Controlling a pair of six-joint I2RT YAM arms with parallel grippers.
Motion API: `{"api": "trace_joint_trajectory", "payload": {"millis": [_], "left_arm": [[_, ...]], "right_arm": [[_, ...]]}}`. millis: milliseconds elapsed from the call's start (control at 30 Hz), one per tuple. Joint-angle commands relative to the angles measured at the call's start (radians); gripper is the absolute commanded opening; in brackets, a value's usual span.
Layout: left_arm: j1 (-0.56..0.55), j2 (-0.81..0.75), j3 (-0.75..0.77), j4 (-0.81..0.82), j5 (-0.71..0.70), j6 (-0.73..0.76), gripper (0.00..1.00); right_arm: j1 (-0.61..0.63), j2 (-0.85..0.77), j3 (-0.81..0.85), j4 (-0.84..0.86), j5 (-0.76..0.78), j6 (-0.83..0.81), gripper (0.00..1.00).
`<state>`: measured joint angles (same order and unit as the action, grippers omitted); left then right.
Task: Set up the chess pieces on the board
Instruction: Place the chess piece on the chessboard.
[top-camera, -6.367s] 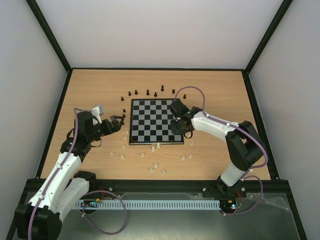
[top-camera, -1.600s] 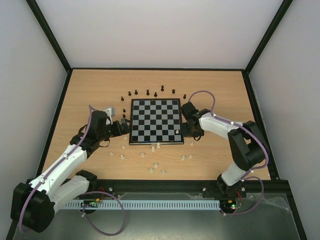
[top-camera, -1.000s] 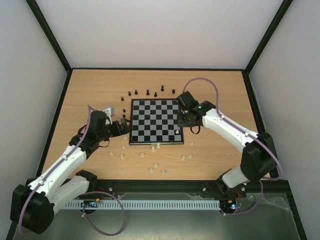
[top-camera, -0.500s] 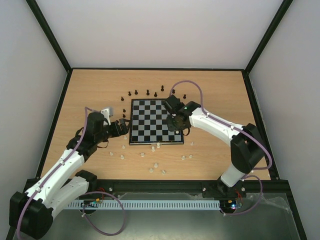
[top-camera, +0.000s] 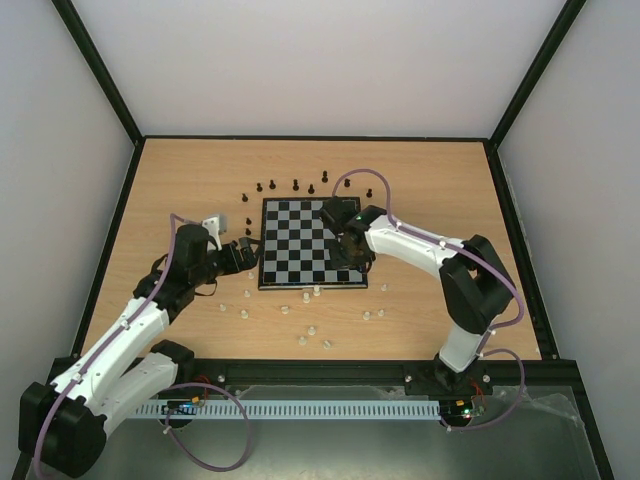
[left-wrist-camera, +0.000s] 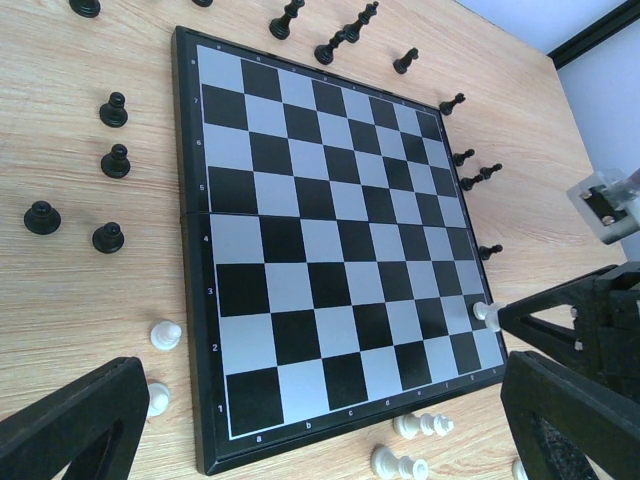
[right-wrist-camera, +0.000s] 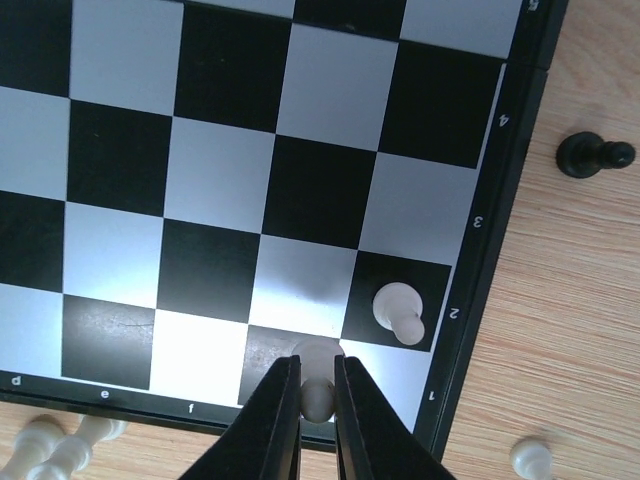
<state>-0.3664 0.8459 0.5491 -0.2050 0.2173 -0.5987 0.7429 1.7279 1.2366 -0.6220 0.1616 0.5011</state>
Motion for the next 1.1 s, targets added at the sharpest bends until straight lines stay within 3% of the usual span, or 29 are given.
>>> {"api": "trace_joint_trajectory", "payload": {"millis": [0,1067], "left_arm": [[-0.002,0.004,0.003,-0.005,0.009,-0.003,0.99],[-0.002,-0.005,-0.008,-0.01,-0.006,-0.003,0.99]], "right_arm": [[0.009,0.037,0.028,-0.012,-0.015,-0.005,0.1],[0.009,0.127,0.068,-0.004,0.007,-0.021,0.12]]}}
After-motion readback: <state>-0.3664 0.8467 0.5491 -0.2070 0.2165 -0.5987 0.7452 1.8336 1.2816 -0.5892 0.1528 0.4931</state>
